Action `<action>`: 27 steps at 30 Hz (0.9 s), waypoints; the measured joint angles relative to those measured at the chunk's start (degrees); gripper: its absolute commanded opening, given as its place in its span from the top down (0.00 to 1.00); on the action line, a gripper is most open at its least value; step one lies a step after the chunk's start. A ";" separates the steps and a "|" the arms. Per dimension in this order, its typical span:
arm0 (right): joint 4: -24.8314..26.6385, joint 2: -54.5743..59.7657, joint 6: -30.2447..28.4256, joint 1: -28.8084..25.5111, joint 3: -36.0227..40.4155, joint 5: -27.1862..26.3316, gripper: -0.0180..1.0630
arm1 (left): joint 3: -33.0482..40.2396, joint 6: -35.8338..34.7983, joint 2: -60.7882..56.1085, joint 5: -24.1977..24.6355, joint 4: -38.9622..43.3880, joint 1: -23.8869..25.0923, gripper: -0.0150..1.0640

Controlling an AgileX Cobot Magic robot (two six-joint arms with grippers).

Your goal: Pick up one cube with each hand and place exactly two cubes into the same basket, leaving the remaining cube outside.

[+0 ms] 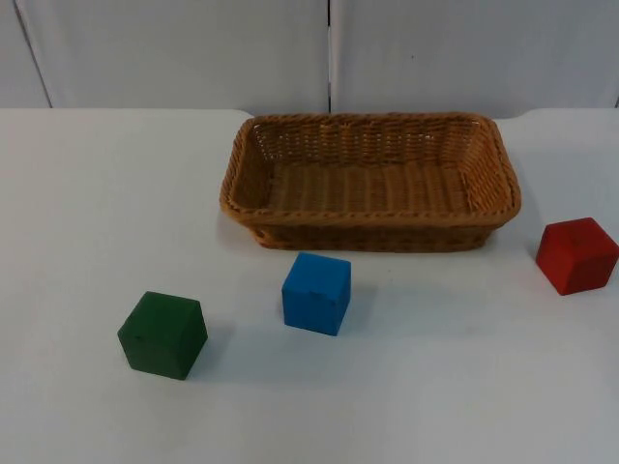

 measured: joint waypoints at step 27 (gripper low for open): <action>0.00 27.63 -2.12 0.00 -14.76 0.33 0.01 | 0.00 13.91 17.15 -6.30 -16.51 0.00 0.04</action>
